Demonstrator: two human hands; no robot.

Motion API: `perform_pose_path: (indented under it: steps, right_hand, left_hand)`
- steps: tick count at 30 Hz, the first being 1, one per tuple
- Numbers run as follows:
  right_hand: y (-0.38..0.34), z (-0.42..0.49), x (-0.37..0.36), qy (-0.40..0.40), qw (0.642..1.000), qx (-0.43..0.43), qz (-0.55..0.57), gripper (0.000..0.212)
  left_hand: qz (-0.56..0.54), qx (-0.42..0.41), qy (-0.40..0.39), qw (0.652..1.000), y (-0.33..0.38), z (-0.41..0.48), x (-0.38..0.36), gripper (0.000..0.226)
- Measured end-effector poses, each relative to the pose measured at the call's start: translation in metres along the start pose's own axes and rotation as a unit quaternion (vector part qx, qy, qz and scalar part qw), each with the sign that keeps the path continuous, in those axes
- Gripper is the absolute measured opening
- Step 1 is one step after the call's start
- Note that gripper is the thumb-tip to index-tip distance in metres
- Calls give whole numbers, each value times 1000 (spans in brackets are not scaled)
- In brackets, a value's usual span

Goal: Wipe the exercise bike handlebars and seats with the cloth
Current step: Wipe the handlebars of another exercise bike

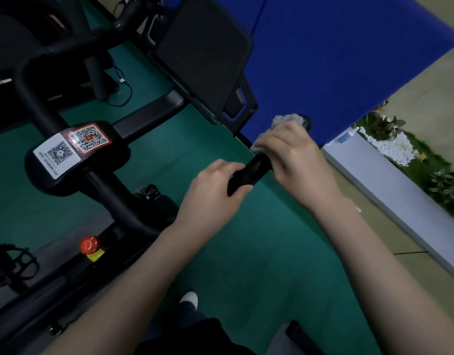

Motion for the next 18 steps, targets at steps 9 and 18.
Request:
perform_pose_path:
  steps: [9, 18]
  right_hand:
    - [38, 21, 17, -16, 996, -85, 20, 19]
    - [100, 34, 7, -105, 911, -283, 281, 10]
  left_hand:
    - [2, 6, -9, 1000, 7, 12, -5, 38]
    - [-13, 5, -19, 1000, 18, 36, -19, 40]
Point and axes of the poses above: each hand's wrist, its own z-axis towards the middle knuckle, its own x-axis out of the back of the hand, y = z × x, the point moved 9 cm from there along z, towards the middle knuckle, and after that the axes turned 7 degrees about -z, right-handed, at the moved point
